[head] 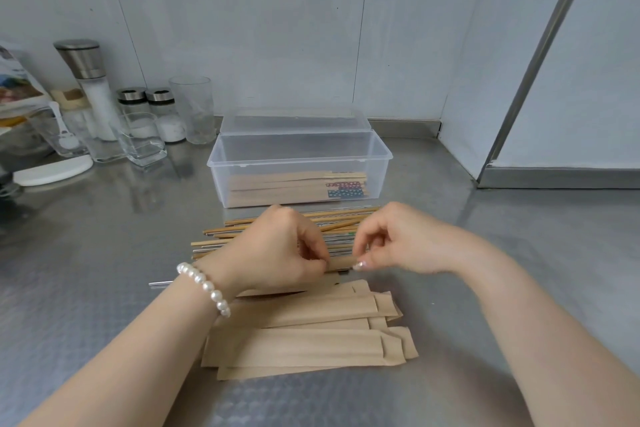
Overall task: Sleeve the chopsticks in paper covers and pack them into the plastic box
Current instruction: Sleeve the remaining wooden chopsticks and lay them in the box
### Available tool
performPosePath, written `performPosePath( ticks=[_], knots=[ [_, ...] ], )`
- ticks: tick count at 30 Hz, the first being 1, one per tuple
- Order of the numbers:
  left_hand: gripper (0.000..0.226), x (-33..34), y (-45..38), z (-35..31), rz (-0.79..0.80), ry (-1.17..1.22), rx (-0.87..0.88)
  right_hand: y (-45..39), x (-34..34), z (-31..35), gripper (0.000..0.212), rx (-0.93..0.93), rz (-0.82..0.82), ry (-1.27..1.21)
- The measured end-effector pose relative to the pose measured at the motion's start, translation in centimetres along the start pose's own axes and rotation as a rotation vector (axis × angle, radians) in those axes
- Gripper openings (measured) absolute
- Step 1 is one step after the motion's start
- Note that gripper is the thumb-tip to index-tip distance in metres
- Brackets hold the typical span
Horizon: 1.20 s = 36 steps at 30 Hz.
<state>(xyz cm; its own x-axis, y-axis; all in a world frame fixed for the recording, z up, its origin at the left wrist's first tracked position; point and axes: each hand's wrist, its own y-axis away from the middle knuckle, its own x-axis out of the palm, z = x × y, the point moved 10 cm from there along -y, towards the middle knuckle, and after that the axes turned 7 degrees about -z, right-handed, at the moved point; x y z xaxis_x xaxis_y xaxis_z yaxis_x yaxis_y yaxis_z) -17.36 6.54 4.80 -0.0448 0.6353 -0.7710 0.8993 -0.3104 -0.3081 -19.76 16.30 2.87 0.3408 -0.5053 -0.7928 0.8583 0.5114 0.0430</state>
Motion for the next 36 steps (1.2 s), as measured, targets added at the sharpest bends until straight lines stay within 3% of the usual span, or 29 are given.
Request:
performPosePath(
  ticks=[4,8,13,17,20,24,31,36],
  knots=[
    [0.006,-1.6,-0.2,-0.1,-0.111,0.064,-0.041,0.2,-2.8,1.6,0.024,-0.116,-0.242,-0.194],
    [0.042,-0.6,-0.2,0.5,-0.005,0.161,-0.124,0.7,-3.3,3.1,0.020,-0.243,-0.328,-0.251],
    [0.024,-1.2,-0.5,0.4,-0.047,0.300,-0.156,0.9,-3.4,3.5,0.022,-0.285,-0.308,-0.301],
    [0.035,-1.8,-0.6,1.4,-0.125,0.091,-0.154,0.5,-3.4,2.7,0.039,-0.215,-0.265,-0.282],
    [0.039,-1.6,-0.6,1.1,-0.153,-0.023,-0.106,0.1,-3.4,1.7,0.023,-0.124,-0.276,-0.431],
    [0.041,-1.6,-0.5,0.5,-0.183,-0.023,-0.056,-0.3,-1.9,0.7,0.025,-0.007,-0.221,-0.472],
    [0.039,-1.3,-0.6,0.3,-0.190,-0.002,-0.034,-0.9,-0.8,0.3,0.019,0.005,-0.222,-0.504],
    [0.030,-3.7,-0.5,2.2,-0.303,-0.041,-0.149,-1.1,-2.6,-0.6,0.015,-0.016,-0.311,-0.437]
  ],
)
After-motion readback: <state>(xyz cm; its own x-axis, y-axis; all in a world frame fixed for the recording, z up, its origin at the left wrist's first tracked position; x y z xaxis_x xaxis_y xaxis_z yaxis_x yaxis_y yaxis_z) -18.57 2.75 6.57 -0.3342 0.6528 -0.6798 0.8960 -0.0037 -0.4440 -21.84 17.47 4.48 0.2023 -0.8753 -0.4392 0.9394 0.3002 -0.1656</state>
